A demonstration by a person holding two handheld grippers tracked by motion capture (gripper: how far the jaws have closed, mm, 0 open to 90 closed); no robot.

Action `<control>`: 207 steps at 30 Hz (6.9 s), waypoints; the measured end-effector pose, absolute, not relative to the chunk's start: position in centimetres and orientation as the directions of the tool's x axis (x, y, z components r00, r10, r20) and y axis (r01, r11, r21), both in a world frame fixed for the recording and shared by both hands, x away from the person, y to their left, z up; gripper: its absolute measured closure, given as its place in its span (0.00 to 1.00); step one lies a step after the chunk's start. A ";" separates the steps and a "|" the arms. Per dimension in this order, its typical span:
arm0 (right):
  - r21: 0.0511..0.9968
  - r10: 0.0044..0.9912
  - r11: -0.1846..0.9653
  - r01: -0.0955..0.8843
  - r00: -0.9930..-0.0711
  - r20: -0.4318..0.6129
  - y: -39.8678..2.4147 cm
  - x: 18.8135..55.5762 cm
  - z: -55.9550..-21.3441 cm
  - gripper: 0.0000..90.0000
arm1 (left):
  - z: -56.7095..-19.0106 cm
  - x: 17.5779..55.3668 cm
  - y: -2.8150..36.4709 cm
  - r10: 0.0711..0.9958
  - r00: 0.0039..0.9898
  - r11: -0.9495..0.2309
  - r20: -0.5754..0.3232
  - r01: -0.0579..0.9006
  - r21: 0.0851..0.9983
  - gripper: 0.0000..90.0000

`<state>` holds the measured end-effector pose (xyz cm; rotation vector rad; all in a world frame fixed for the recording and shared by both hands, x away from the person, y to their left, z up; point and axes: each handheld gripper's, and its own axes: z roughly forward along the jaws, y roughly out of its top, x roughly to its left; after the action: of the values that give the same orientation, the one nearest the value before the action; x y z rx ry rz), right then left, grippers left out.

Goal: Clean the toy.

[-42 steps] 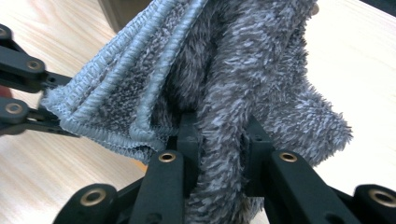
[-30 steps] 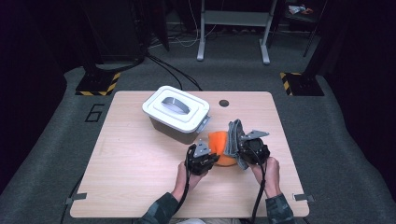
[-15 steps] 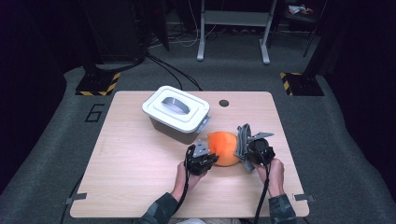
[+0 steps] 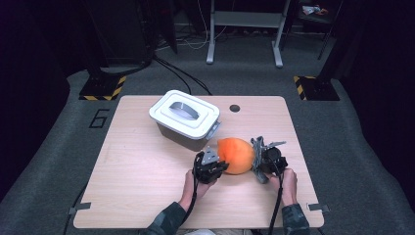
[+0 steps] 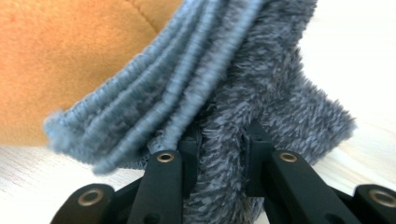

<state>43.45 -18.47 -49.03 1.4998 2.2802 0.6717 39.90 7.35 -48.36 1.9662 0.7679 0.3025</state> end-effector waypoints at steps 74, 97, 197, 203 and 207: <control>0.620 0.909 0.368 0.693 -0.408 -0.084 -18.7 42.0 -44.8 0.82 | -48.0 40.4 7.8 0.630 0.765 -0.321 -0.133 0.412 0.853 0.94; 0.651 0.860 0.426 0.628 -0.505 -0.075 -14.6 42.7 -43.5 0.82 | -48.1 40.1 7.7 0.666 0.746 -0.396 -0.001 0.355 0.847 0.58; 0.669 0.827 0.470 0.576 -0.551 -0.106 -12.5 40.9 -41.8 0.82 | -47.5 39.7 7.6 0.603 0.797 -0.365 -0.048 0.329 0.871 0.95; 0.668 0.844 0.442 0.598 -0.531 -0.082 -13.8 41.2 -42.5 0.82 | -47.6 39.6 7.6 0.597 0.801 -0.364 -0.050 0.326 0.872 0.95; 0.641 0.873 0.422 0.641 -0.478 -0.096 -15.3 41.6 -43.4 0.82 | -47.6 39.7 7.7 0.599 0.799 -0.358 -0.059 0.332 0.873 0.95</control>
<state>41.57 -15.34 -43.41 1.2876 2.2642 0.7535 39.70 7.67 -47.64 1.9746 0.6961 0.3307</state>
